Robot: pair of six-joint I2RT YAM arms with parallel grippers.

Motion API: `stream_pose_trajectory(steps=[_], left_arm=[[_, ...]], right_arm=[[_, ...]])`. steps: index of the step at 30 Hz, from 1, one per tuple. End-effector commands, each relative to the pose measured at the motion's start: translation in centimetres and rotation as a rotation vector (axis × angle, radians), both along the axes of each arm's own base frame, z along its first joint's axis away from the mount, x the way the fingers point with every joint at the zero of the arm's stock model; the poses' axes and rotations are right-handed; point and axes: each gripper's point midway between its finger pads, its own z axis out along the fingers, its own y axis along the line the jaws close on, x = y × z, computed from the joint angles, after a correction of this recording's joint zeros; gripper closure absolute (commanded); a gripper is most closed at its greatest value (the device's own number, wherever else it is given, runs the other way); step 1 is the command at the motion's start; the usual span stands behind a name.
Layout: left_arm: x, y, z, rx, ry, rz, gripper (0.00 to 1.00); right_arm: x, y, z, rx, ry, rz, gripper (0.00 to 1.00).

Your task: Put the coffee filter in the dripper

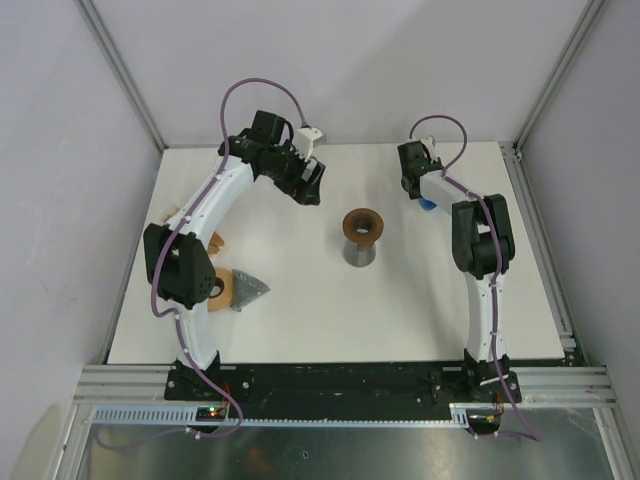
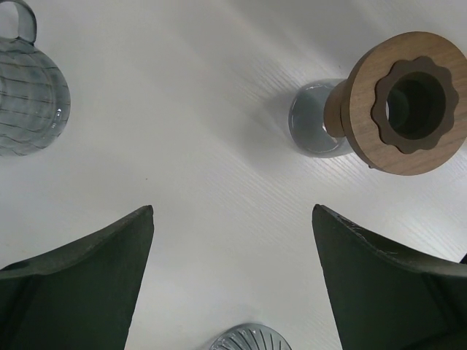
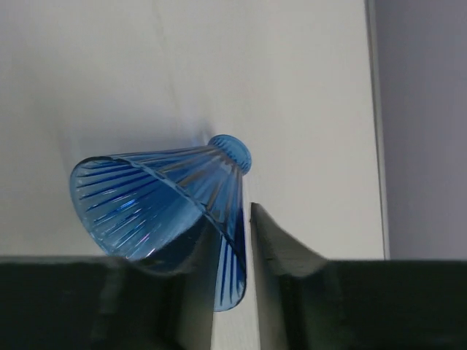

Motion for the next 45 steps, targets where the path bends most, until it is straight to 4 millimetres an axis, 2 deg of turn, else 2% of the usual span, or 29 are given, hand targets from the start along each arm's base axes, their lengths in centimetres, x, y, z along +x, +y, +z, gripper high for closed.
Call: stream_pose_trajectory(steps=[1, 3, 6, 9, 10, 13, 16, 20, 24, 26, 30, 34, 39, 45], left_arm=[[-0.4, -0.6, 1.8, -0.047, -0.04, -0.037, 0.07], [-0.6, -0.6, 2.1, -0.051, -0.043, -0.038, 0.06], [-1.0, -0.5, 2.5, -0.053, -0.052, -0.04, 0.06], [-1.4, -0.2, 2.8, -0.05, -0.059, -0.04, 0.07], [-1.5, -0.2, 3.0, -0.05, -0.062, -0.039, 0.07], [-2.1, 0.0, 3.4, -0.052, -0.07, -0.041, 0.07], [-2.8, 0.1, 4.1, -0.062, -0.08, -0.048, 0.07], [-3.8, 0.0, 5.1, -0.083, -0.089, -0.059, 0.06], [-4.9, -0.3, 6.7, -0.12, -0.102, -0.069, 0.07], [-5.5, -0.6, 7.5, -0.145, -0.102, -0.077, 0.07], [-6.7, -1.3, 8.8, -0.21, -0.073, -0.084, 0.07], [-7.5, -2.2, 9.5, -0.284, -0.002, -0.064, 0.08], [-7.9, -3.6, 9.8, -0.337, 0.043, -0.047, 0.08], [-7.6, -5.7, 8.7, -0.34, 0.078, -0.017, 0.09]], right_arm=[[0.8, -1.0, 2.8, -0.088, -0.046, -0.025, 0.8], [0.6, -1.1, 3.1, -0.097, -0.041, -0.026, 0.94], [0.1, -0.9, 4.4, -0.082, -0.049, -0.026, 0.99], [-0.8, -0.8, 7.6, -0.025, -0.077, -0.014, 1.0], [-1.1, -0.8, 9.4, 0.005, -0.097, -0.008, 1.0], [-2.6, -0.7, 12.6, 0.159, -0.089, 0.017, 1.0], [-4.4, 0.2, 16.1, 0.36, -0.091, 0.06, 1.0], [-7.2, 3.7, 19.5, 0.623, -0.071, 0.192, 1.0], [-10.5, 9.2, 22.5, 0.864, -0.029, 0.378, 1.0], [-12.0, 11.8, 23.0, 0.939, 0.019, 0.445, 1.0], [-14.8, 16.2, 22.3, 1.014, 0.165, 0.551, 1.0], [-16.3, 19.2, 21.4, 1.049, 0.25, 0.614, 1.0], [-17.0, 21.0, 19.4, 1.04, 0.328, 0.623, 1.0], [-17.1, 21.3, 17.0, 1.022, 0.384, 0.597, 1.0]])
